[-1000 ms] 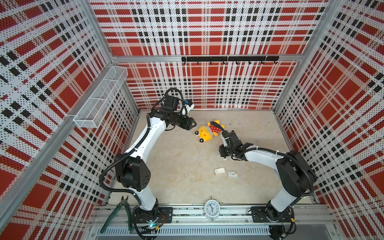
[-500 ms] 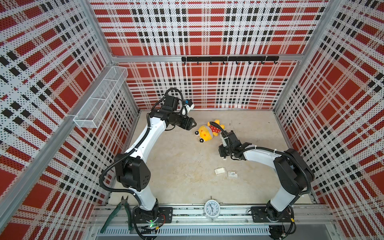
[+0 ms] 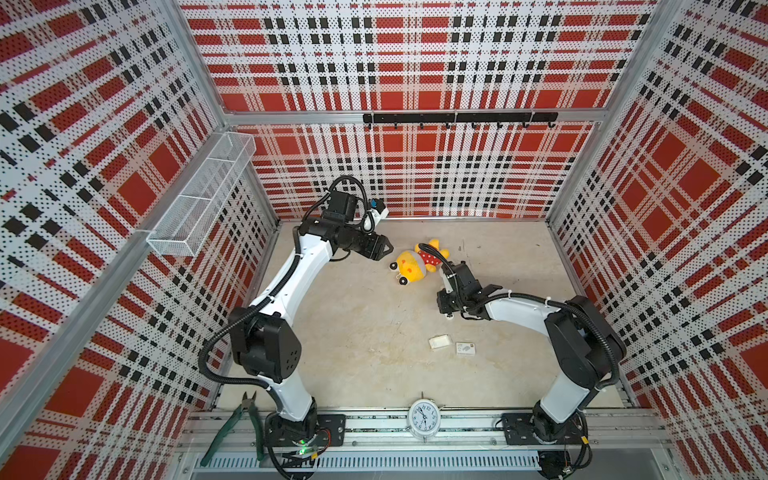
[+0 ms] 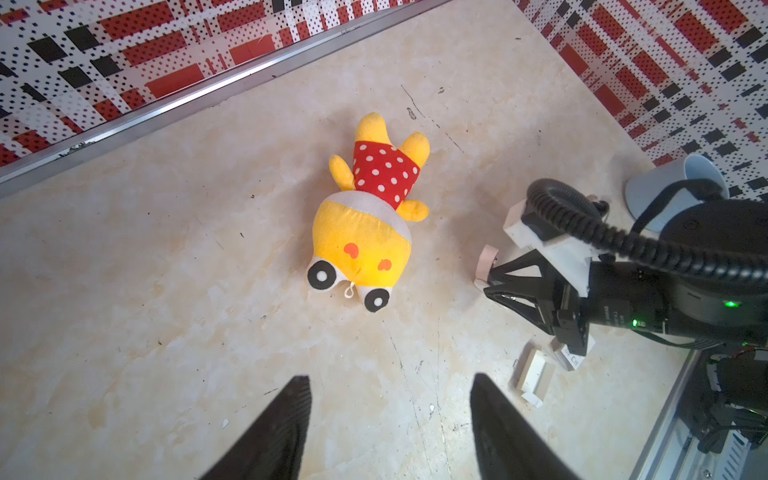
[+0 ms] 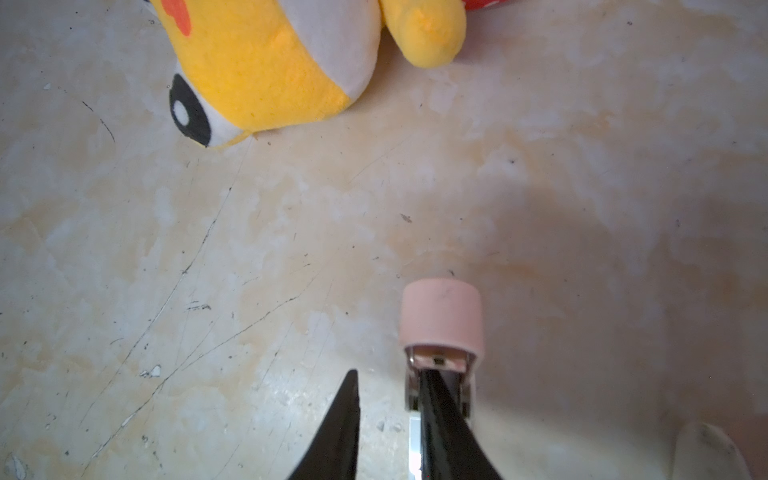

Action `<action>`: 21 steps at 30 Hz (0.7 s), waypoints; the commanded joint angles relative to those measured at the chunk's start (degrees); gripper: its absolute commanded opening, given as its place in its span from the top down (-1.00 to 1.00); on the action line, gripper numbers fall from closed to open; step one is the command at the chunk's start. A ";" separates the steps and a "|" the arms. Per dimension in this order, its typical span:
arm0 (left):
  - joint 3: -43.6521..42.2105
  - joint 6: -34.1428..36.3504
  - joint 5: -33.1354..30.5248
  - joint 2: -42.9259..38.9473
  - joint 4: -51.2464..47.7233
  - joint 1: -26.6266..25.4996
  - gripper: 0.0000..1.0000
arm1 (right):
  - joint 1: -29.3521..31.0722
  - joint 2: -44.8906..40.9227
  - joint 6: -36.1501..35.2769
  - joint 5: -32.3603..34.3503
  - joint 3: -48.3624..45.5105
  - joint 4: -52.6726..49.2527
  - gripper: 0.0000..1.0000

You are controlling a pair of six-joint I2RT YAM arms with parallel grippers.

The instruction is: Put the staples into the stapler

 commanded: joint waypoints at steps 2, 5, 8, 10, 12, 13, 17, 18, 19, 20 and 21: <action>0.62 0.39 -0.26 -1.62 -0.30 -0.42 -0.29 | -0.10 1.12 -0.57 0.21 -0.27 1.94 0.42; 0.53 0.33 -0.17 -1.62 -0.27 -0.42 -0.29 | -0.06 1.45 -0.66 0.22 -0.22 1.70 0.43; 0.44 0.33 -0.26 -1.66 -0.27 -0.48 -0.29 | -0.12 1.64 -0.68 0.30 -0.32 1.67 0.43; 0.46 0.35 -0.32 -1.79 -0.27 -0.43 -0.29 | -0.12 1.57 -0.66 0.24 -0.48 1.67 0.43; 0.43 0.44 -0.32 -1.89 -0.26 -0.43 -0.29 | -0.13 1.31 -0.63 0.20 -0.75 1.67 0.43; 0.41 0.40 -0.35 -1.85 -0.26 -0.43 -0.29 | -0.07 1.17 -0.57 0.14 -0.84 1.68 0.43; 0.42 0.39 -0.24 -1.77 -0.26 -0.38 -0.29 | -0.08 0.45 -0.57 -0.01 -1.46 1.41 0.44; 0.43 0.40 -0.16 -1.79 -0.27 -0.36 -0.29 | -0.13 0.35 -0.57 -0.04 -1.60 1.25 0.44; 0.46 0.35 -0.11 -1.79 -0.27 -0.34 -0.29 | -0.07 0.24 -0.57 -0.04 -1.78 1.23 0.44; 0.41 0.35 -0.25 -1.79 -0.26 -0.36 -0.29 | -0.12 0.11 -0.57 -0.05 -1.96 1.05 0.44; 0.40 0.40 -0.12 -1.75 -0.27 -0.39 -0.29 | -0.11 0.10 -0.57 -0.05 -2.02 0.97 0.44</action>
